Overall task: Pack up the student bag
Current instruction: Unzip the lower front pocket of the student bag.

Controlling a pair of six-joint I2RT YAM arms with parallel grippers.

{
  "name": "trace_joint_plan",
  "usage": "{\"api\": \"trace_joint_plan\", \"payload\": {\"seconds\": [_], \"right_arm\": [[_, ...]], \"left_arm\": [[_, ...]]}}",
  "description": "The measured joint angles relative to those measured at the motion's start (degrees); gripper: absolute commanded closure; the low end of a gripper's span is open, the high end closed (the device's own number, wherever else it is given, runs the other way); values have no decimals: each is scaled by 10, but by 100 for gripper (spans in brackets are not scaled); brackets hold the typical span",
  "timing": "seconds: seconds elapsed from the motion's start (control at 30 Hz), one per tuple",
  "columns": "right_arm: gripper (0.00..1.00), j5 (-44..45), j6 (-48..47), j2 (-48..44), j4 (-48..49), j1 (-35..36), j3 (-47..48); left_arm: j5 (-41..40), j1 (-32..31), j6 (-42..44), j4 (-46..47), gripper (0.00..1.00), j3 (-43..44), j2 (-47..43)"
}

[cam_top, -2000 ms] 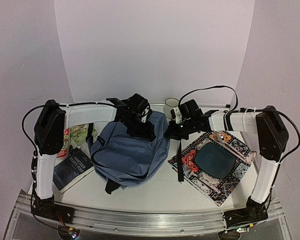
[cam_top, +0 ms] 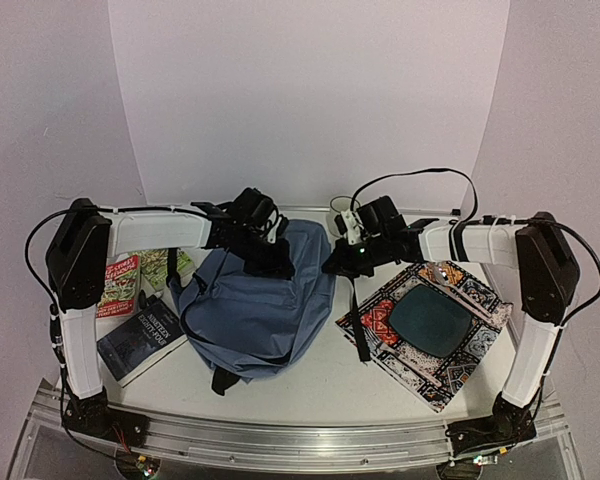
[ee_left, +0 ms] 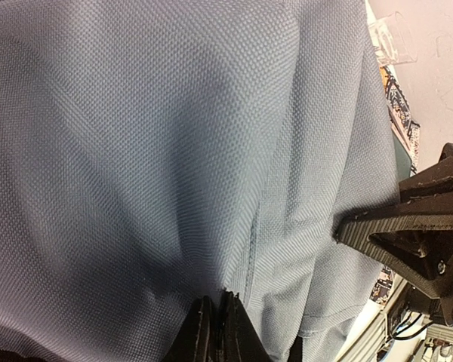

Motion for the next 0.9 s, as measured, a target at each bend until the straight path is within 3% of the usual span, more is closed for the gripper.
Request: {"api": "trace_joint_plan", "payload": {"seconds": [0.3,0.57,0.9], "right_arm": [[100,0,-2,2,-2,0,0],[100,4,-9,3,-5,0,0],[100,8,-27,3,-12,-19,-1]], "left_arm": [[7,7,-2,10,100,-12,0],[3,16,-2,18,100,-42,-4],[-91,81,18,2,100,-132,-81]]}}
